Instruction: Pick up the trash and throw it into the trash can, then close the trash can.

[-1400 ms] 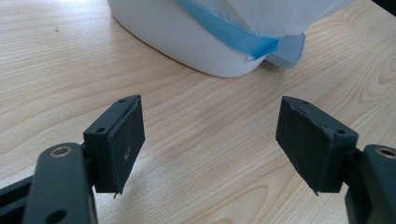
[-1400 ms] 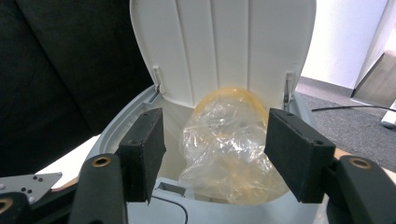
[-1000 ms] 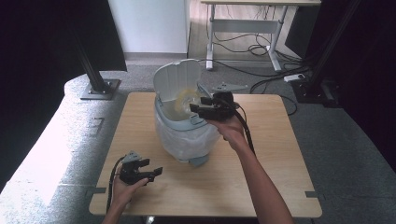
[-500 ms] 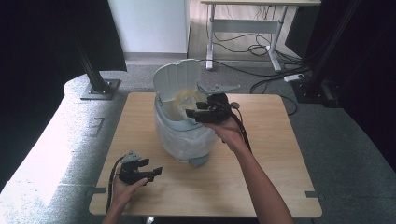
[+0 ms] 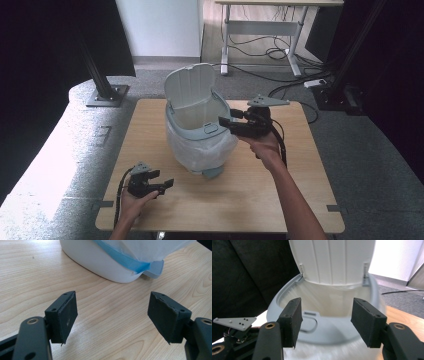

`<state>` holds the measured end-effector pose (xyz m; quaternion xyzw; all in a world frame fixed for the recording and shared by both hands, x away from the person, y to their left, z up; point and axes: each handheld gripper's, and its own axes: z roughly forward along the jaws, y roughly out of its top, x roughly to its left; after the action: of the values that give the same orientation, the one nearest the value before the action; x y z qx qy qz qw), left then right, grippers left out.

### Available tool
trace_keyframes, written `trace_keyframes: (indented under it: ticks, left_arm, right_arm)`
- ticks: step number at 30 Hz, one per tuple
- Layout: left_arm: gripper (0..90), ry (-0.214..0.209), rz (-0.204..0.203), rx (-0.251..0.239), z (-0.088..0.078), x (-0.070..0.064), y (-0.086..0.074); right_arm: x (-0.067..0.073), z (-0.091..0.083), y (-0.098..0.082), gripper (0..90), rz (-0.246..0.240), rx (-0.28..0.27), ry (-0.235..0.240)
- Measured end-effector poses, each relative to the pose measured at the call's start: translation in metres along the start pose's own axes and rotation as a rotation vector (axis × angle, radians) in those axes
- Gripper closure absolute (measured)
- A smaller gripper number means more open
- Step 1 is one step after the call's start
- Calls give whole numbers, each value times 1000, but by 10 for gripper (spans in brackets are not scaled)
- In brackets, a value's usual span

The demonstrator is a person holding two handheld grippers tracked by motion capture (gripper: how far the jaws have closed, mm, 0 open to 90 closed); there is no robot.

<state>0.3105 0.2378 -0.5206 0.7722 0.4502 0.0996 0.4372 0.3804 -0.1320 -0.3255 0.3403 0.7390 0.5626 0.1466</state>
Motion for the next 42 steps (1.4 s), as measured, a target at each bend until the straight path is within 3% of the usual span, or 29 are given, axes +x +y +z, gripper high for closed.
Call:
trace_keyframes:
  ticks: [4, 8, 15, 26, 30, 42]
  left_arm:
    - [239, 1, -1, 6, 2, 0, 0]
    - [239, 3, 2, 8, 2, -1, 0]
    - [239, 6, 2, 8, 3, -2, -1]
    - [238, 9, -1, -13, 0, -1, 1]
    - [230, 11, 6, -25, -2, -4, 2]
    - [197, -5, 17, -137, -32, -6, 27]
  right_arm:
    - [-8, -25, -14, 412, -6, -28, -26]
    - [-13, -38, -25, 409, -9, -35, -43]
    - [-24, -63, -69, 399, 8, -57, -62]
    - [-38, -85, -146, 389, 54, -54, -118]
    - [-39, -88, -163, 385, 61, -40, -130]
    - [-46, -91, -178, 383, 79, -29, -145]
